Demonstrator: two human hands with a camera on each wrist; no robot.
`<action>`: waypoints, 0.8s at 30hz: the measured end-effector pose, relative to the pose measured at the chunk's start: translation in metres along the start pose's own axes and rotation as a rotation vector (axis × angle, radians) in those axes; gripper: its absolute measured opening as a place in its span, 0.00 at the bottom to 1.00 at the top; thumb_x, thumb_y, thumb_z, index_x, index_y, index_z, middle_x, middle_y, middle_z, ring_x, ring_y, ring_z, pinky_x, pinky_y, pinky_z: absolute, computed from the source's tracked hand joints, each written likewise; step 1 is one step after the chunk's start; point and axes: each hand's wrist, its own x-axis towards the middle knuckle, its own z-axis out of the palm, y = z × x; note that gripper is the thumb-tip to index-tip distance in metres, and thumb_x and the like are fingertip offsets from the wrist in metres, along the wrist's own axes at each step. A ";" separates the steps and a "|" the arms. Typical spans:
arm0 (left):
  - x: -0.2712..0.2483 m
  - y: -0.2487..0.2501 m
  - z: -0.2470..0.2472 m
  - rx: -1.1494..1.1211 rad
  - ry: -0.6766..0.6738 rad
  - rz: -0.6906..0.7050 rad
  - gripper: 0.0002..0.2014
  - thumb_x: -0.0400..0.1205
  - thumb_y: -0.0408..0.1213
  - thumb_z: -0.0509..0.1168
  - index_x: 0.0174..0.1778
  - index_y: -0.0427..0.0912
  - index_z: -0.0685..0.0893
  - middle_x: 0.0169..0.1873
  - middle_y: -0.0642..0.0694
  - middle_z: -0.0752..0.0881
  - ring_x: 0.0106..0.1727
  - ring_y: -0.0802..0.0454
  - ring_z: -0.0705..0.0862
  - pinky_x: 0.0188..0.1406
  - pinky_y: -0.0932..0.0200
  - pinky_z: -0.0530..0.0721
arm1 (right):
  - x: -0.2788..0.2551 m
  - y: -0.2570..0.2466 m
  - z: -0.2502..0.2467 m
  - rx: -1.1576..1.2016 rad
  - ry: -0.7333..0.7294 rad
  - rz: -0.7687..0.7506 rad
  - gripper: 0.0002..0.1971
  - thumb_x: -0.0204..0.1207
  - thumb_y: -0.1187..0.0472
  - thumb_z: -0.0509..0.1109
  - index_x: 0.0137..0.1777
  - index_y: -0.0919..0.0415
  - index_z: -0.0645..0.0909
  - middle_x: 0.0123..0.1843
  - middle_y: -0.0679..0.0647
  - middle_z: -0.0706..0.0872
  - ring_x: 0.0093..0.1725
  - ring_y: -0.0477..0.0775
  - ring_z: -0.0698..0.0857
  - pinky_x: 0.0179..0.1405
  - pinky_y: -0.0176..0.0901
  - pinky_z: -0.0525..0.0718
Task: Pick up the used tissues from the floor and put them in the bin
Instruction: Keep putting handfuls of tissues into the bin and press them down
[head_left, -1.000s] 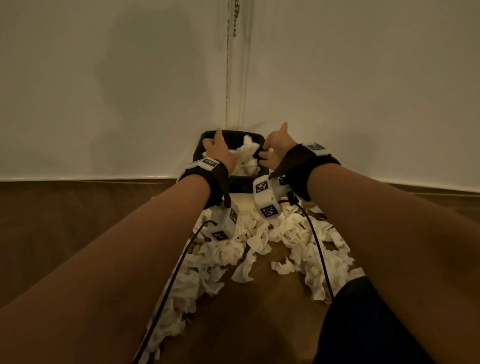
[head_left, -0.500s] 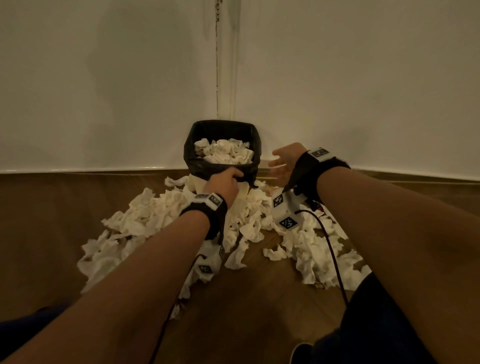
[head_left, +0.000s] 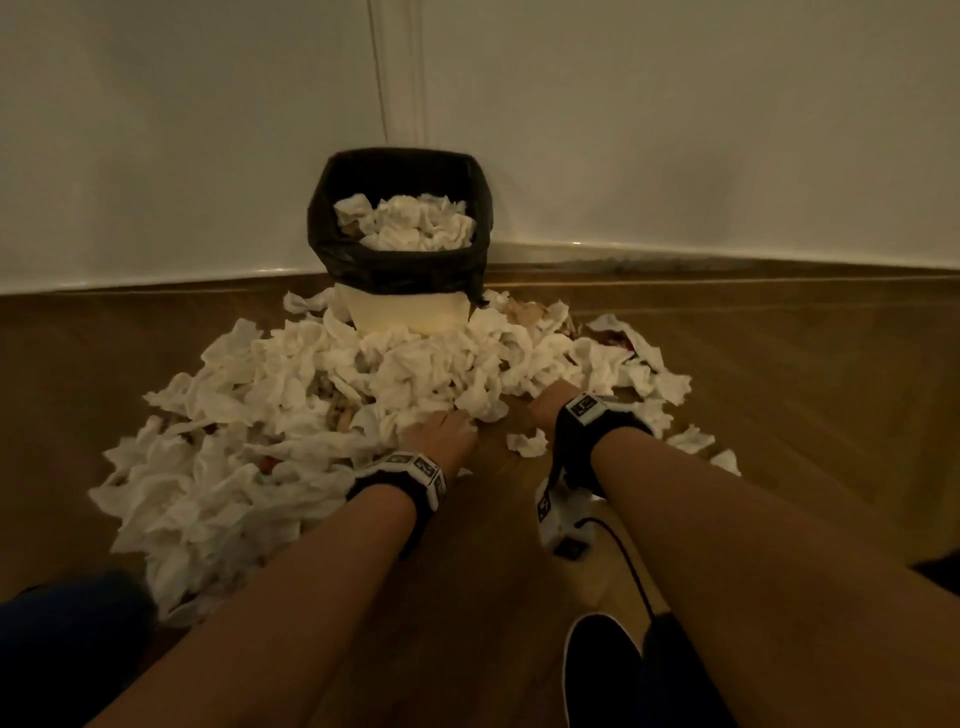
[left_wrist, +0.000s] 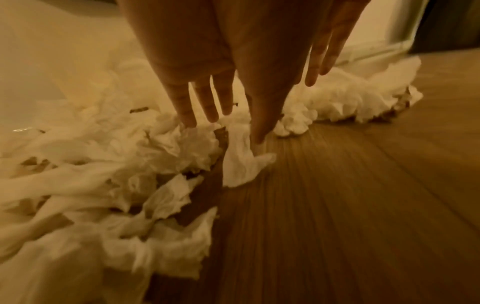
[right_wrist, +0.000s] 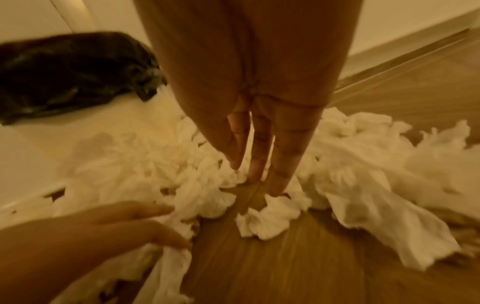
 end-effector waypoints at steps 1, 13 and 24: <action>0.002 -0.001 0.005 -0.002 0.009 -0.001 0.22 0.85 0.43 0.59 0.75 0.47 0.66 0.82 0.45 0.52 0.80 0.41 0.56 0.73 0.42 0.66 | 0.002 0.001 0.007 -0.060 0.006 0.012 0.12 0.81 0.59 0.62 0.60 0.62 0.80 0.55 0.61 0.80 0.51 0.60 0.81 0.51 0.50 0.80; 0.018 0.001 0.027 -0.034 0.072 0.058 0.16 0.87 0.41 0.49 0.64 0.39 0.74 0.63 0.38 0.79 0.61 0.40 0.79 0.55 0.50 0.76 | 0.018 0.015 0.067 -0.290 -0.026 -0.003 0.21 0.81 0.47 0.60 0.68 0.60 0.75 0.77 0.66 0.65 0.74 0.70 0.67 0.74 0.59 0.69; 0.017 -0.004 0.036 0.138 0.015 0.141 0.24 0.82 0.36 0.61 0.74 0.43 0.65 0.67 0.38 0.72 0.63 0.38 0.78 0.56 0.48 0.78 | 0.011 0.008 0.075 -0.177 -0.006 -0.044 0.13 0.84 0.65 0.55 0.56 0.67 0.81 0.64 0.63 0.81 0.62 0.62 0.81 0.54 0.46 0.78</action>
